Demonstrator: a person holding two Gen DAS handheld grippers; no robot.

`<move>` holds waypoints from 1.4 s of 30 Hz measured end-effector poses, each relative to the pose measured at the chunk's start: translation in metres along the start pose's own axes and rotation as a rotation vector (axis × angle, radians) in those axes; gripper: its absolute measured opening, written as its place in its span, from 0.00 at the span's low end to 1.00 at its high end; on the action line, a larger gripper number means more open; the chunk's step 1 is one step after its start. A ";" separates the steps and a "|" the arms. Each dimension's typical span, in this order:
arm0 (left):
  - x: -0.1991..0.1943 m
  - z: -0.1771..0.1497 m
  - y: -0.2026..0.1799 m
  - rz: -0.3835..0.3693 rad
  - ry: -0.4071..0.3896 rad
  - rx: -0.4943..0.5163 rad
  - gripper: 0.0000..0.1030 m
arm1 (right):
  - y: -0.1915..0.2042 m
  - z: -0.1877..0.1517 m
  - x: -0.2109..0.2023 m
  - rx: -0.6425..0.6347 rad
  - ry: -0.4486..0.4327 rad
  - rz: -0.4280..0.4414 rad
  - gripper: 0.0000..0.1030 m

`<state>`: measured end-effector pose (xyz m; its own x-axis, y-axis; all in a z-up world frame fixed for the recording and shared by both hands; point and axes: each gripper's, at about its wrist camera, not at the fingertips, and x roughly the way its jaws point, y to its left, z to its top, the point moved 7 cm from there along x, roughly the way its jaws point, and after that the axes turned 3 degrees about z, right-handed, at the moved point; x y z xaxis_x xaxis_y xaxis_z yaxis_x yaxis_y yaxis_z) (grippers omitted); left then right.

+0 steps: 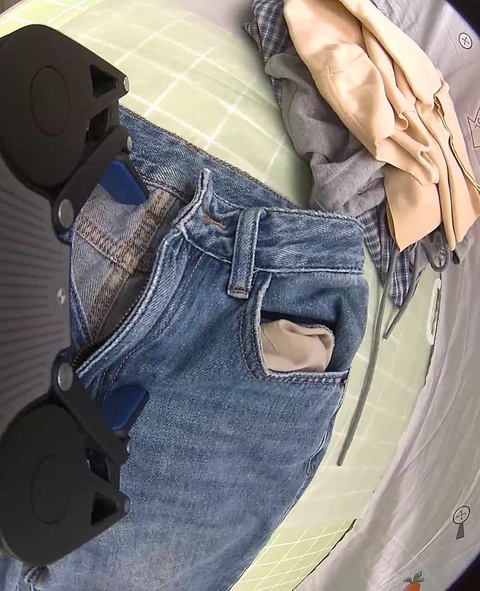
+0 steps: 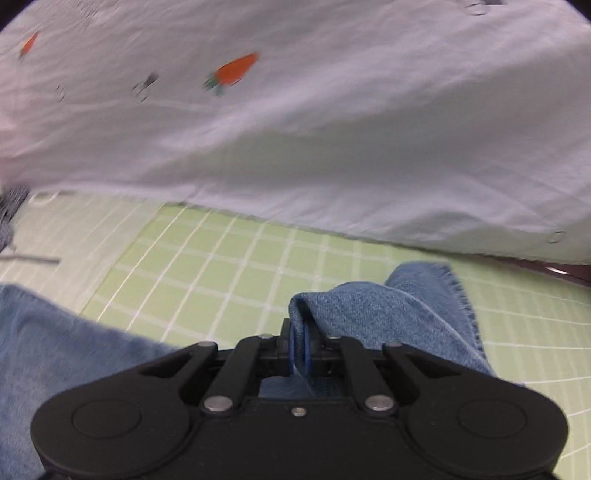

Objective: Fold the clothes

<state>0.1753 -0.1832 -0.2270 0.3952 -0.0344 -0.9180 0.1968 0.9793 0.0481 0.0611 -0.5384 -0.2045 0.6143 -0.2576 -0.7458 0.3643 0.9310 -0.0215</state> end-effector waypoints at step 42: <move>-0.007 -0.002 0.003 0.002 -0.042 -0.009 1.00 | -0.060 0.060 0.036 0.036 -0.059 -0.025 0.36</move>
<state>0.1715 -0.1793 -0.2213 0.4328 -0.0408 -0.9006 0.1877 0.9812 0.0457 0.1035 -0.6193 -0.1901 0.6444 -0.2968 -0.7047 0.4044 0.9145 -0.0154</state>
